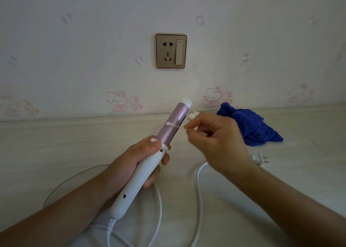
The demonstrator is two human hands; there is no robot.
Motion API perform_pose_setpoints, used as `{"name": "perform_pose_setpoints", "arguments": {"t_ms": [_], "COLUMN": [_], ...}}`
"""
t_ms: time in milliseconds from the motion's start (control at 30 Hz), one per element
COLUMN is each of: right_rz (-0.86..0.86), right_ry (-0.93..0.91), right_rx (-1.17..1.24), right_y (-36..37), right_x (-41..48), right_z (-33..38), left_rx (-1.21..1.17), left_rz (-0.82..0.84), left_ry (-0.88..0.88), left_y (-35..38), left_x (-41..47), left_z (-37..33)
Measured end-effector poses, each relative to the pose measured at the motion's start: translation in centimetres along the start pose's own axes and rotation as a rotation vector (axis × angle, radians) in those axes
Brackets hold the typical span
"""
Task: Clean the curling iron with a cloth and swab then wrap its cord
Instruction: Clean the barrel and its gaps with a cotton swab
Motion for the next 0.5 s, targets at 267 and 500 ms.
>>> {"name": "perform_pose_setpoints", "arguments": {"t_ms": [267, 500], "right_rz": [-0.162, -0.126], "right_ry": [0.056, 0.077], "right_rx": [0.006, 0.008], "right_y": [-2.7, -2.1], "right_x": [1.7, 1.3], "right_z": [-0.8, -0.8], "left_rx": [0.036, 0.073], "left_rz": [0.005, -0.012], "left_ry": [-0.02, -0.008], "left_y": [0.0, -0.1], "left_x": [0.1, 0.1], "left_z": [0.4, 0.4]}}
Point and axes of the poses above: each hand's wrist, its own x-axis towards the middle knuckle, its own y-axis out of the palm, z = x × y, the point moved 6 cm from there along x, towards the middle knuckle, and after that the axes turned 10 degrees about y, right-handed, at the moved point
